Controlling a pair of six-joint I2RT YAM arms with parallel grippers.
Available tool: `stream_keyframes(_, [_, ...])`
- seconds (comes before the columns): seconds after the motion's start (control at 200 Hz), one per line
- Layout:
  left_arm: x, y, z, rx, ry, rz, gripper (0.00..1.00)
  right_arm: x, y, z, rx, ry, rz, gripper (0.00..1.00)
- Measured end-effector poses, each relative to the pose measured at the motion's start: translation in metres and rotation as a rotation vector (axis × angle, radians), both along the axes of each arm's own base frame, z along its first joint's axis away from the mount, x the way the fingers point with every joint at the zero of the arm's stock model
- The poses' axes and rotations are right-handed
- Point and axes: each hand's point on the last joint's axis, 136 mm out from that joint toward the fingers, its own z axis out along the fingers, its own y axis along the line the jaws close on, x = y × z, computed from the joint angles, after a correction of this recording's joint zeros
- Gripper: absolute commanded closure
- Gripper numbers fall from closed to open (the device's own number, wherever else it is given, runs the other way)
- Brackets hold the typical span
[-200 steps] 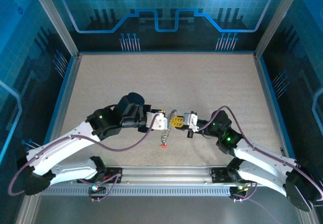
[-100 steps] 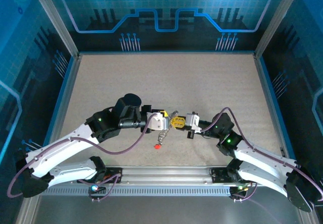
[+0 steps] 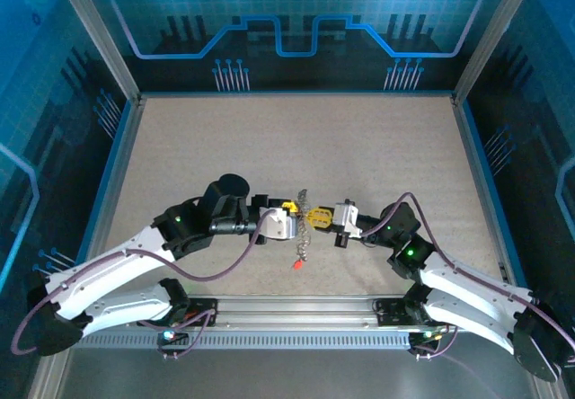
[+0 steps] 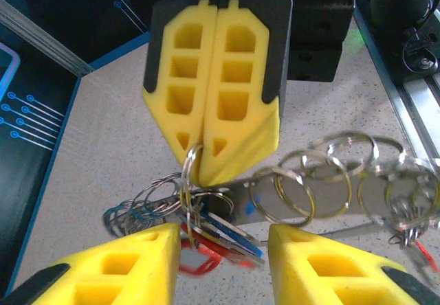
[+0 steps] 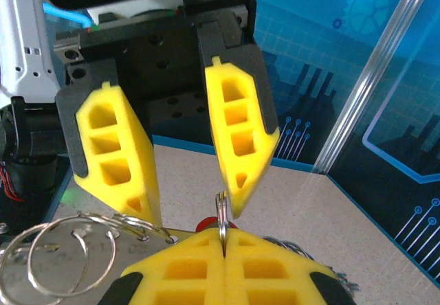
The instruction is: Put the keys on the keyring
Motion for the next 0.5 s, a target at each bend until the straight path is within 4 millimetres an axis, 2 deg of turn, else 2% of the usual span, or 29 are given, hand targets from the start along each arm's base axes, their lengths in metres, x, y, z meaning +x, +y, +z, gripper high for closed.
stream_keyframes(0.195, [0.0032,-0.0039,-0.0048,0.005,0.015,0.005,0.77,-0.003,0.0024,-0.0031,-0.01,0.006,0.014,1.0])
stream_keyframes(0.285, [0.0037,-0.0043,-0.0051,0.004,0.017,0.006,0.87,-0.0038,0.0039,-0.0049,-0.014,0.01,0.019,1.0])
stream_keyframes(0.385, [0.0048,-0.0036,-0.0051,0.007,0.011,0.009,0.89,-0.0048,0.0059,-0.0075,-0.021,0.013,0.026,1.0])
stream_keyframes(0.5, [0.0059,-0.0028,-0.0057,0.013,0.004,0.011,1.0,-0.0038,0.0062,-0.0086,-0.024,0.014,0.022,1.0])
